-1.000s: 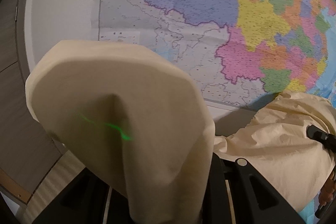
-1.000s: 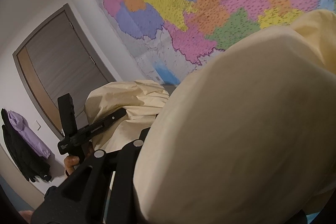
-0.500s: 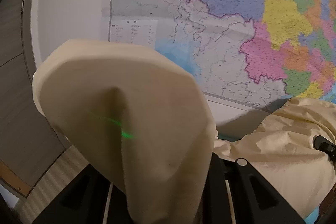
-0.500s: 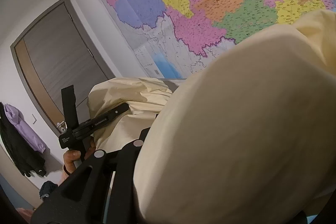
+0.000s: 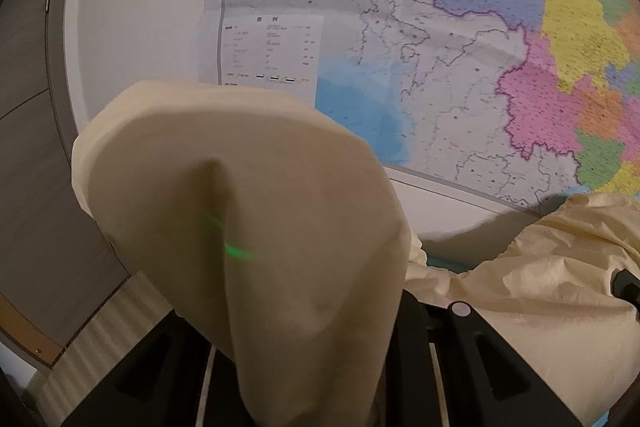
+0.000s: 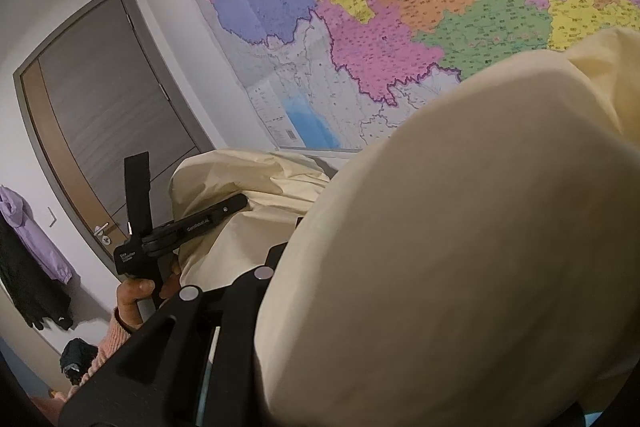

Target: Fold large clothes

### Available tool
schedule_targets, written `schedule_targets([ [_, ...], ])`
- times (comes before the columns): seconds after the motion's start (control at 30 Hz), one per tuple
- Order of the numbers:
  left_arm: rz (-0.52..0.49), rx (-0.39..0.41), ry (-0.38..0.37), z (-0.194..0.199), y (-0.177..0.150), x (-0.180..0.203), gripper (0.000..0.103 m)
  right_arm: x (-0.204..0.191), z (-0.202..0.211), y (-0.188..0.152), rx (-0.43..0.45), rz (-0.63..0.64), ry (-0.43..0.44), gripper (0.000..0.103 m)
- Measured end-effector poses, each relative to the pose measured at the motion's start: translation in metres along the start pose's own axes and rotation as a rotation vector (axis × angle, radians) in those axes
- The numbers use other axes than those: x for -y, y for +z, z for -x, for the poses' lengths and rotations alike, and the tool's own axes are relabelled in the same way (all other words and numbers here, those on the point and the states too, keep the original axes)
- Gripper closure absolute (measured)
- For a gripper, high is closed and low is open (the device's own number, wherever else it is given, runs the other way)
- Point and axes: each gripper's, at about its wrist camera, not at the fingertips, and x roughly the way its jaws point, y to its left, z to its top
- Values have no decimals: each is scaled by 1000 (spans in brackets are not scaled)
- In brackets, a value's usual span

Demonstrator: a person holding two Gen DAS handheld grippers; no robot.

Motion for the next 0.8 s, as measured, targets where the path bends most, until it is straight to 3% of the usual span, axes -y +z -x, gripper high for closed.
schedule_targets([
  [0.8, 41, -58, 26, -43, -16, -19, 86, 1, -22, -15, -53, 4, -5, 87],
])
